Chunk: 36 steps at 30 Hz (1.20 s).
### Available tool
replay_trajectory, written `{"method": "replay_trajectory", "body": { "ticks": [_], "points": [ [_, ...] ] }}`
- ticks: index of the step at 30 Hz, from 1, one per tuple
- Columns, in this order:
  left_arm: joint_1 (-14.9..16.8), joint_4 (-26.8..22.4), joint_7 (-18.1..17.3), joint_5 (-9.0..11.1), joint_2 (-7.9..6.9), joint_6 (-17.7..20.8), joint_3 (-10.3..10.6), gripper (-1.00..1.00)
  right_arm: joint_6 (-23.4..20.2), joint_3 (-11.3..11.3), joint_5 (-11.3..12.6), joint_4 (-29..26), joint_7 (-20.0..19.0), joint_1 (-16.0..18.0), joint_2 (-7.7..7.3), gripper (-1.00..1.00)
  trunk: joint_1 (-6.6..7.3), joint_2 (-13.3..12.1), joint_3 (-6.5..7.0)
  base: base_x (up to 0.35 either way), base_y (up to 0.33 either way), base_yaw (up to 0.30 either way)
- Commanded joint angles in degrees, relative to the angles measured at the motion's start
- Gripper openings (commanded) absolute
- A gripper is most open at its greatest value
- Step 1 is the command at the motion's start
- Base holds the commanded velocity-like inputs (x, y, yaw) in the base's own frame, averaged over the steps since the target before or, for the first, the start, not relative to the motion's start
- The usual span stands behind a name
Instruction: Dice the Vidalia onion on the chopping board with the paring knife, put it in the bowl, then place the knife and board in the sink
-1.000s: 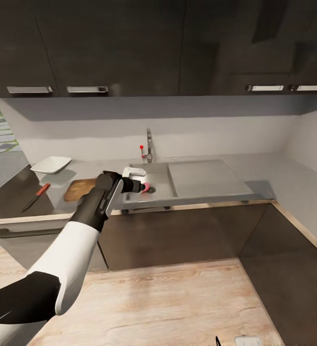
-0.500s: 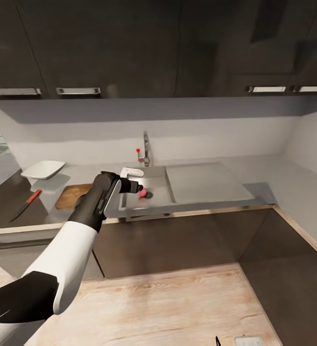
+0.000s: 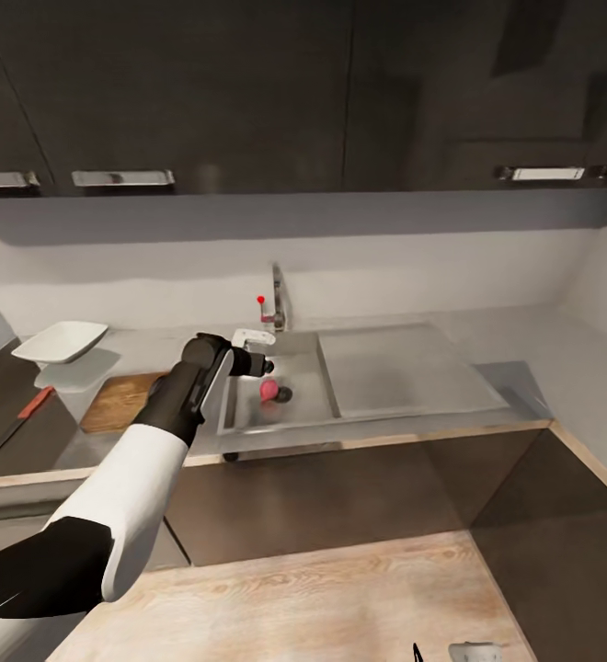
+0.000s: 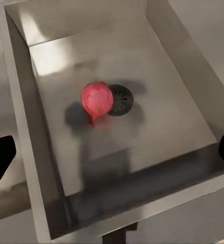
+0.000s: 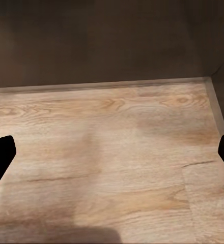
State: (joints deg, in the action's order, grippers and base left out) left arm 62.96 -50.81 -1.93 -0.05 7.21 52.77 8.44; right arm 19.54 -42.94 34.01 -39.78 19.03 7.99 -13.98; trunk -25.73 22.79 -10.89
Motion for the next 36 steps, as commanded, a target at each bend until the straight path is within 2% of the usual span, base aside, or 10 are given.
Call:
{"method": "replay_trajectory", "body": {
  "ticks": [1, 9, 18, 23, 26, 36],
  "points": [
    [0.06, 0.06, -0.16, -0.04, 0.0, 0.24, 0.02, 1.0, 0.33, -0.48, 0.57, -0.06, 0.38, 0.1, -0.08, 1.0, -0.05, 0.13, -0.2, 0.099, 0.0, 0.0],
    [-0.04, 0.26, -0.18, 0.04, 0.0, 0.23, 0.08, 1.0, 0.32, -0.48, 0.54, -0.05, 0.39, 0.1, -0.08, 1.0, -0.05, 0.13, -0.9, 0.055, 0.0, 0.0],
    [-0.23, 0.54, -0.18, 0.31, 0.08, 0.21, 0.16, 1.0, 0.32, -0.48, 0.54, -0.04, 0.39, 0.1, -0.08, 1.0, -0.05, 0.13, -1.72, 0.285, -0.012, 0.0],
    [-0.51, 3.25, -0.18, 0.42, 0.09, -0.53, 0.13, 1.0, 0.32, -0.48, 0.54, -0.03, 0.37, 0.1, -0.08, 1.0, -0.05, 0.13, -2.18, 0.209, -0.037, 0.0],
    [-0.53, 4.52, -0.18, 0.52, 0.09, -2.22, 0.13, 1.0, 0.32, -0.48, 0.54, -0.03, 0.37, 0.1, -0.08, 1.0, -0.05, 0.13, -2.46, 0.046, -0.007, 0.0],
    [-0.56, 8.03, -0.18, 0.64, 0.17, -4.03, 0.17, 1.0, 0.32, -0.48, 0.54, -0.03, 0.39, 0.1, -0.08, 1.0, -0.05, 0.13, -3.38, 0.02, -0.001, 0.0]
  ]
}}
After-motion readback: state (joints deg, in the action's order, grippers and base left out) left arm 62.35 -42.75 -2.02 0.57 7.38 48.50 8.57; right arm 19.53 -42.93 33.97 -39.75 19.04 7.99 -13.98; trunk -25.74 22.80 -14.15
